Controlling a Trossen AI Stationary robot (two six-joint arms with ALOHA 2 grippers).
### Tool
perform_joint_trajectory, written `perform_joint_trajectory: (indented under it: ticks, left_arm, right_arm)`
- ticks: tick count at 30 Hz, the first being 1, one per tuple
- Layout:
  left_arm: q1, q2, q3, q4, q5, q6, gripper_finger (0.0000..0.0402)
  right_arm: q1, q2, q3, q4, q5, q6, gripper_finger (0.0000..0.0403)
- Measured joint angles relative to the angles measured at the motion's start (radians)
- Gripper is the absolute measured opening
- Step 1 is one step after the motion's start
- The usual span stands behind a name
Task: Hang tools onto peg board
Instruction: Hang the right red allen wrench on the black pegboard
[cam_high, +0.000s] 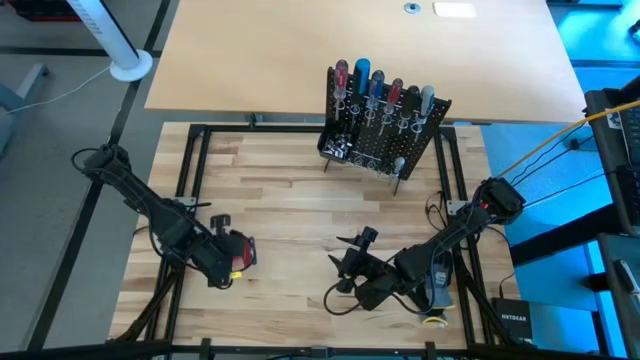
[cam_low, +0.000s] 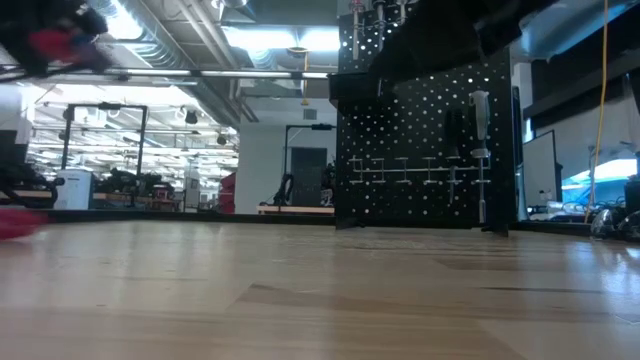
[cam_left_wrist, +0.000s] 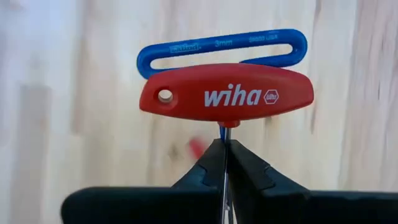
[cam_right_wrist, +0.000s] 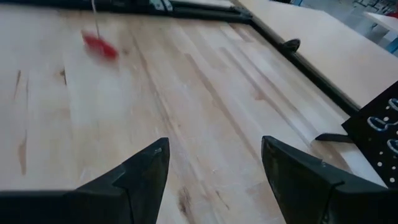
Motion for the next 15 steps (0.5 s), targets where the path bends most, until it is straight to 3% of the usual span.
perform_joint_trajectory:
  ticks: [7, 15]
  left_arm:
    - [0.043, -0.057, 0.005, -0.042, -0.12, 0.044, 0.0001]
    - [0.143, -0.056, -0.085, -0.038, -0.168, 0.056, 0.0001]
  right_arm:
    - [0.0, 0.0, 0.013, -0.009, 0.026, 0.001, 0.0255]
    - [0.0, 0.0, 0.013, -0.026, 0.026, 0.004, 0.0255]
